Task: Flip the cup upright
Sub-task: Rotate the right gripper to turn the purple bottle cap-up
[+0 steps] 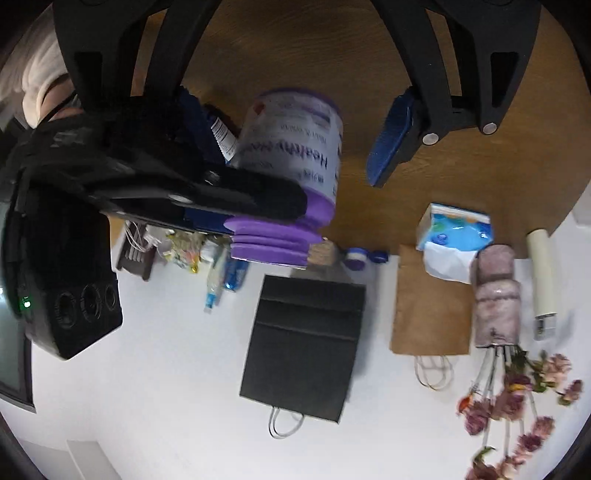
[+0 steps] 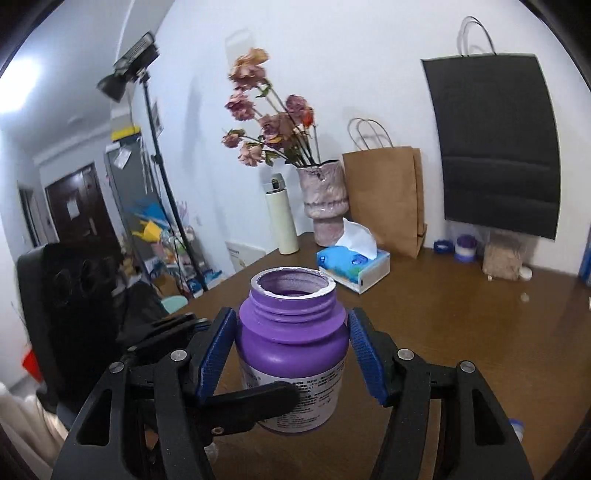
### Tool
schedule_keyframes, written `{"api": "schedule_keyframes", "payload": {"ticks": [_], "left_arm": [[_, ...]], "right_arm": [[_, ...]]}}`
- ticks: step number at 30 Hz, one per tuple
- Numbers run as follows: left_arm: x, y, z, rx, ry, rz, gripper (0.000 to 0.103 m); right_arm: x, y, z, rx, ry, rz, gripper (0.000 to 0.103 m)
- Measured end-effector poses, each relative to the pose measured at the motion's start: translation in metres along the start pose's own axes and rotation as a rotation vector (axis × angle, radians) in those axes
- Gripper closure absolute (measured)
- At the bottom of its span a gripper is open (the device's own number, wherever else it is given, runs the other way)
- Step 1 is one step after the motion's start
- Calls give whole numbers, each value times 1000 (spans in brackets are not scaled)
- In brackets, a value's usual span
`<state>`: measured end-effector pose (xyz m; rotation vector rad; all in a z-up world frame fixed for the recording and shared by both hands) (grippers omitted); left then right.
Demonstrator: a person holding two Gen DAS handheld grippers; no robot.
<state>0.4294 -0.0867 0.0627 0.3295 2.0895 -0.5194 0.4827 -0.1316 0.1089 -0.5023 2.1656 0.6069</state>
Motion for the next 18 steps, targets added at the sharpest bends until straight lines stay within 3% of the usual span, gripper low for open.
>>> {"api": "schedule_keyframes", "payload": {"ticks": [2, 3, 4, 8, 13, 16, 18], "left_arm": [[8, -15, -13, -2, -55, 5, 25], [16, -21, -17, -20, -101, 27, 13], [26, -24, -15, -44, -107, 51, 11], [54, -20, 14, 5, 16, 35, 13], [75, 1, 47, 30, 190, -48, 38], [90, 6, 58, 11, 252, -68, 52], [98, 8, 62, -4, 275, -68, 55]], "right_arm": [[3, -1, -6, 28, -27, -3, 36], [6, 0, -10, 24, -37, -6, 36], [10, 2, -12, 22, -35, -13, 36], [33, -3, -6, 62, 22, -21, 36], [64, -21, 8, 104, 87, -12, 36], [80, -29, 21, 105, 132, 2, 36], [91, -33, 31, 112, 168, 1, 36]]}}
Point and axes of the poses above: each gripper's, at about its wrist camera, not at the fingertips, and z roughly the way its jaws point, y to its left, x to its underside, the point moved 9 cm from there along z, roughly the way its jaws point, and after that the axes turned 8 degrees about y, right-handed, at the moved point
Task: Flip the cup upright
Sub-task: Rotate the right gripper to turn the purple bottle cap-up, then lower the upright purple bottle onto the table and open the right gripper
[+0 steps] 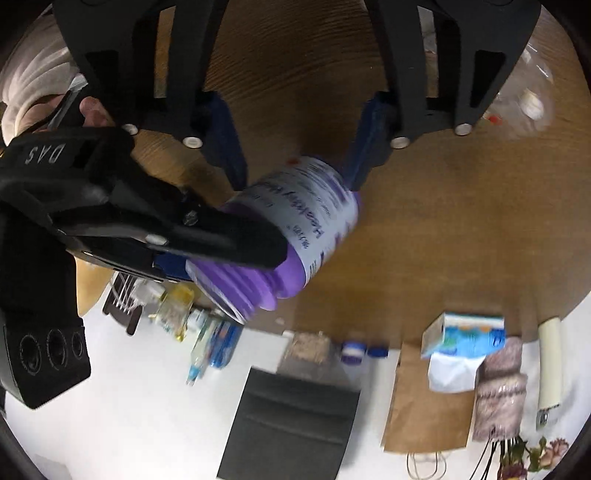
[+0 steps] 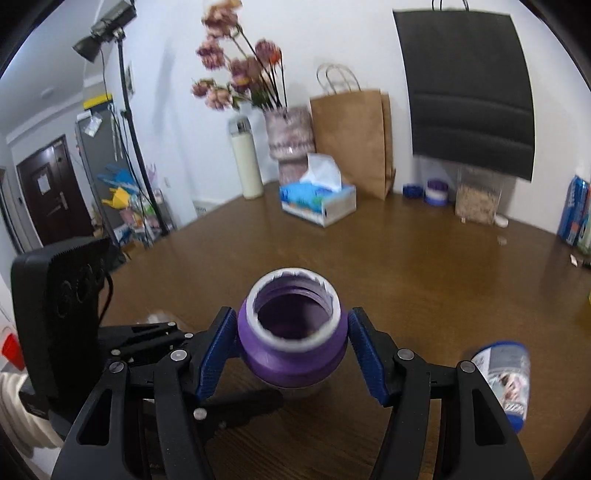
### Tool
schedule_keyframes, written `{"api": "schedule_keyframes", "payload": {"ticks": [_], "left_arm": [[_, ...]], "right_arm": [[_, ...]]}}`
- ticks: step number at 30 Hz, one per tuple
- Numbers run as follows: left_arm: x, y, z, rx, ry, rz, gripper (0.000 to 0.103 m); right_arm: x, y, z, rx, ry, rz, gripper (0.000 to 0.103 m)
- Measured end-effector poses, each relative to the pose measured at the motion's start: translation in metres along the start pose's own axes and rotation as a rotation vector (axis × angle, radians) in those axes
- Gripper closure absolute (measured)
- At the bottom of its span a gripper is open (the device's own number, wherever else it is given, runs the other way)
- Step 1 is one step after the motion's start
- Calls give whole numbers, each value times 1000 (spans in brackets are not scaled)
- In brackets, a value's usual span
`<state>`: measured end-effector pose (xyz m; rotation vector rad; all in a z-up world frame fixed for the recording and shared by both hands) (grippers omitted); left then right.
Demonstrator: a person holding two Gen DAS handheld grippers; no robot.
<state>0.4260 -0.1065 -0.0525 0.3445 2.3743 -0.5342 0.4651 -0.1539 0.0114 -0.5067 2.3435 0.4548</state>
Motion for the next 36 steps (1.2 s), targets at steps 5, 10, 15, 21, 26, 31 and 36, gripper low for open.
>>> {"api": "schedule_keyframes", "payload": {"ticks": [5, 10, 15, 21, 26, 31, 36], "left_arm": [[7, -4, 11, -66, 38, 63, 54], [4, 0, 12, -73, 34, 46, 53], [0, 9, 13, -81, 48, 6, 52], [-10, 15, 6, -64, 25, -20, 52], [-9, 17, 1, -89, 15, -46, 41], [-13, 0, -39, -75, -81, -43, 15], [-20, 16, -98, -207, -235, -64, 5]], "right_arm": [[11, -1, 16, 20, 50, -7, 36], [7, 3, 20, 49, 75, -29, 36], [0, 5, 28, 37, 96, -24, 36], [-8, 8, 37, 7, 113, -7, 36], [-12, 7, 24, 30, 73, 3, 18], [-12, 5, -26, 47, -5, 34, 18], [-2, -17, -80, 175, -62, 57, 18]]}}
Point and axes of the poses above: each gripper's, at about its wrist camera, not at the fingertips, and z roughly the way its jaws point, y to its left, x to its underside, the point moved 9 cm from there along z, roughly the way its jaws point, and after that the axes turned 8 degrees about y, right-handed, at the moved point
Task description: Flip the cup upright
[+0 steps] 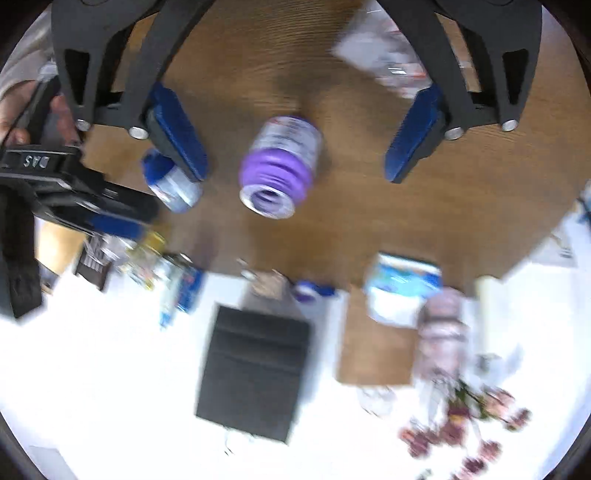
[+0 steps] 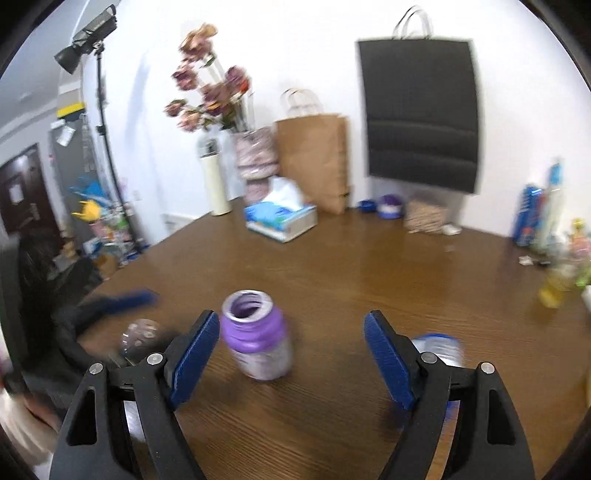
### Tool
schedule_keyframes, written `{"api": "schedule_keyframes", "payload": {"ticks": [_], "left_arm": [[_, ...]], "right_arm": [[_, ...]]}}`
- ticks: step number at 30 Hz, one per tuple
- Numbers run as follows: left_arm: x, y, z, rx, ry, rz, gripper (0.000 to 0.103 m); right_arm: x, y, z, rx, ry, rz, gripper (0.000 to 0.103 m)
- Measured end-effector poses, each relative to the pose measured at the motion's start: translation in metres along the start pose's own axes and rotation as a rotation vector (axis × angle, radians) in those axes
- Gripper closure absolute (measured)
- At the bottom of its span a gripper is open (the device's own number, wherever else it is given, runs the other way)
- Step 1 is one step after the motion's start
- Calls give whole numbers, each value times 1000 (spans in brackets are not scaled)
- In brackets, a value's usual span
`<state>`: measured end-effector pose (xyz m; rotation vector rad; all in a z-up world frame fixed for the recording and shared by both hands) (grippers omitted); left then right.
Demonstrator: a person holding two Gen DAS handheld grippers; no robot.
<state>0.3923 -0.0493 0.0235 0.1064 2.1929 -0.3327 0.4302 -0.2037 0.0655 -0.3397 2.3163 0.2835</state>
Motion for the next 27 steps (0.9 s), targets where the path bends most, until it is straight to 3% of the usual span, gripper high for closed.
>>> {"api": "schedule_keyframes", "payload": {"ticks": [4, 17, 22, 27], "left_arm": [[-3, 22, -31, -87, -56, -21, 2], [22, 28, -93, -142, -135, -1, 0], [50, 20, -136, -176, -245, 36, 0], [95, 14, -178, -238, -280, 39, 0]], "right_arm": [[15, -19, -28, 107, -13, 9, 18], [48, 6, -57, 120, -50, 21, 18], [67, 34, -96, 123, -162, 0, 18], [108, 69, -131, 95, -257, -24, 18]]}}
Point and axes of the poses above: each gripper's, at about its wrist camera, not at the fingertips, and z roughly the way its jaws point, y to its left, x to its underside, the point moved 9 cm from there along z, roughly the way its jaws point, and after that the axes turned 8 degrees about y, right-handed, at the moved point
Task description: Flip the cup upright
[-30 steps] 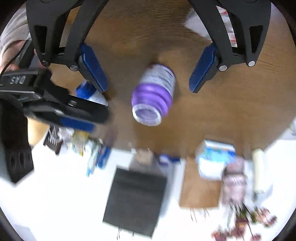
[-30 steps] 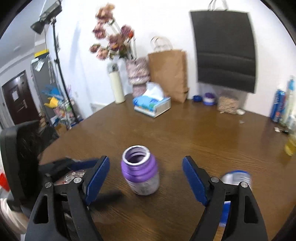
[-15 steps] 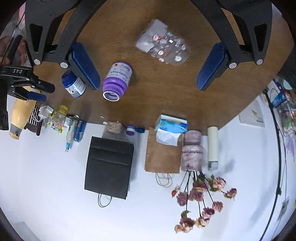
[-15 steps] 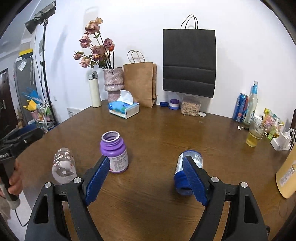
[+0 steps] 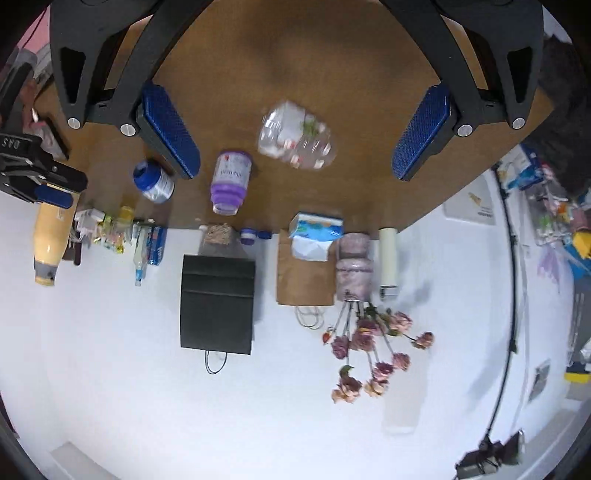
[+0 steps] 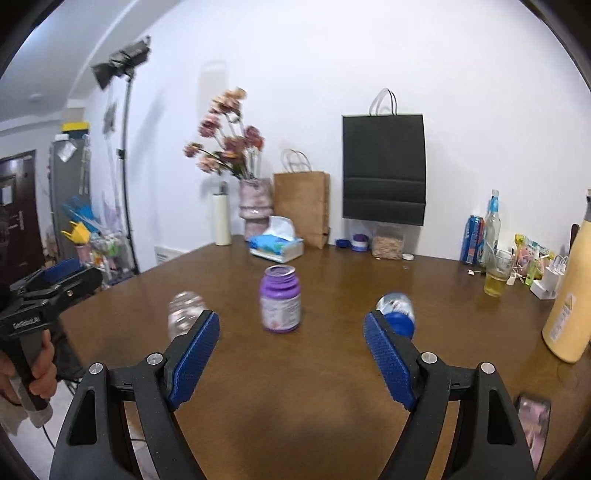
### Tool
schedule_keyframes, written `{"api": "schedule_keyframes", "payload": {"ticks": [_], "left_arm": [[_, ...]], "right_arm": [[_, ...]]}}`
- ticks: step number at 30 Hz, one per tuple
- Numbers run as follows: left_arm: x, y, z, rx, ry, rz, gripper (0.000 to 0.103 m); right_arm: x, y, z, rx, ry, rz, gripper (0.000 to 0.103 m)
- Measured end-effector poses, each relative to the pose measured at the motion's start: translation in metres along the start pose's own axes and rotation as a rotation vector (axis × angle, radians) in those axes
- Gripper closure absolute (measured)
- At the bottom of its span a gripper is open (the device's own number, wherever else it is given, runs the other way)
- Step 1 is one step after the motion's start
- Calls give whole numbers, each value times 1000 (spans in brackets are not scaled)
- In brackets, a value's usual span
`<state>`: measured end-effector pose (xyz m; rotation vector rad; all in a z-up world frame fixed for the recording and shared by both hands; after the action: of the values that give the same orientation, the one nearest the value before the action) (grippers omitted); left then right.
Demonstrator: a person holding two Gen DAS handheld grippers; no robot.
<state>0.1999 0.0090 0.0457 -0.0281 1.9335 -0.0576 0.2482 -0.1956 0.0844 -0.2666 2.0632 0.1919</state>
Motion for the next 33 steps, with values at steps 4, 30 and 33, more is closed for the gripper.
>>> {"api": "schedule_keyframes", "payload": {"ticks": [4, 30, 33], "left_arm": [[27, -7, -43, -105, -68, 87, 0], [87, -19, -94, -51, -105, 49, 0], [87, -19, -96, -54, -110, 48, 0]], "right_arm": [[42, 14, -23, -5, -20, 32, 18], [101, 60, -84, 15, -106, -3, 18], [101, 60, -84, 16, -106, -4, 18]]}}
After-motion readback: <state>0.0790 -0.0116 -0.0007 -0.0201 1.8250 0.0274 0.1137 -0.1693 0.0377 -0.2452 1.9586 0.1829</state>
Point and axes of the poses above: each gripper's, at about its wrist camera, not at the fingertips, and z roughly the way its jaws point, y to its left, x to its underside, the point moved 9 cm from there along z, roughly the way its jaws point, and after that the axes turned 8 degrees about y, right-handed, at the moved point
